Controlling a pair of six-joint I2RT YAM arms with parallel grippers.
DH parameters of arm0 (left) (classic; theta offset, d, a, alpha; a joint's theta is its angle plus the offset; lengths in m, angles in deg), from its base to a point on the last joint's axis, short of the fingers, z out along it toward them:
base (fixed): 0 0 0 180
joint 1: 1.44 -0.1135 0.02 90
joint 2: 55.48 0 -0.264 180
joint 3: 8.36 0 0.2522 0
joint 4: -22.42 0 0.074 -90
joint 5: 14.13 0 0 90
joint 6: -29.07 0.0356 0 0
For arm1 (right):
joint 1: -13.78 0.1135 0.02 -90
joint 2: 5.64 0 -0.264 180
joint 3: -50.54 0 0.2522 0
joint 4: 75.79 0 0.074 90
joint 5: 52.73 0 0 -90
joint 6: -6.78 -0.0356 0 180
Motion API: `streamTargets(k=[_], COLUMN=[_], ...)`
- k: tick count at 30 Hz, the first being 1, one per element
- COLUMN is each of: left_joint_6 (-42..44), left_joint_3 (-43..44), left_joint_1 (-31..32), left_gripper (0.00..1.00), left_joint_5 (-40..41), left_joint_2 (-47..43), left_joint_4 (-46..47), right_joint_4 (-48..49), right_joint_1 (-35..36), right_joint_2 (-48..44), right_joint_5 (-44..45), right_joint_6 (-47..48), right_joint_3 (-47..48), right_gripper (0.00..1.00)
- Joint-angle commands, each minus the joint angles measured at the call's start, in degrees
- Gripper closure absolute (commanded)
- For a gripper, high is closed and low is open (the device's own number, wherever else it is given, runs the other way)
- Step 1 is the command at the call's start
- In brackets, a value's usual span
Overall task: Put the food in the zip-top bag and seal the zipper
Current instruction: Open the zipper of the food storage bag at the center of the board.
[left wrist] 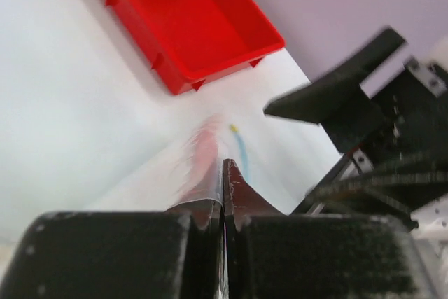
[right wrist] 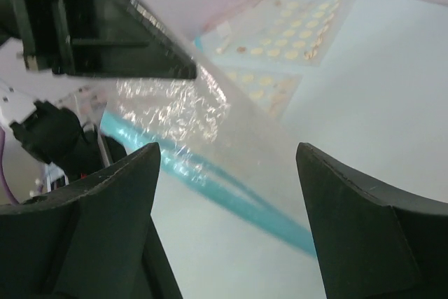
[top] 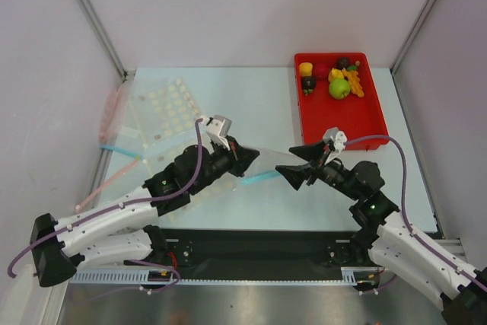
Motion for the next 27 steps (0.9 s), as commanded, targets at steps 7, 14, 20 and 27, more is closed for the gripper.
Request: streamTargets(k=[7, 14, 20, 27], left_joint_6=[-12.23, -14.17, -15.13, -15.49], left_joint_3=[-1.71, -1.45, -1.01, -0.22], left_joint_1=[-7.09, -8.40, -8.40, -8.40], left_gripper=[1.00, 0.99, 0.99, 0.97], left_joint_5=[-3.60, -7.12, -7.73, -7.74], left_joint_2=[0.08, 1.67, 1.41, 1.32], left_joint_4=[-9.34, -11.01, -12.16, -13.74], right_joint_4=[-5.02, -7.50, -7.58, -6.00], right_joint_1=[14.77, 24.71, 30.69, 34.13], right_joint_2=[9.58, 17.75, 25.56, 30.50], right_joint_5=[8.15, 27.55, 38.10, 44.72], right_joint_6=[16.29, 24.21, 28.86, 31.42], right_joint_3=[5.46, 9.42, 11.97, 13.20], right_gripper=[0.15, 0.17, 0.18, 0.18])
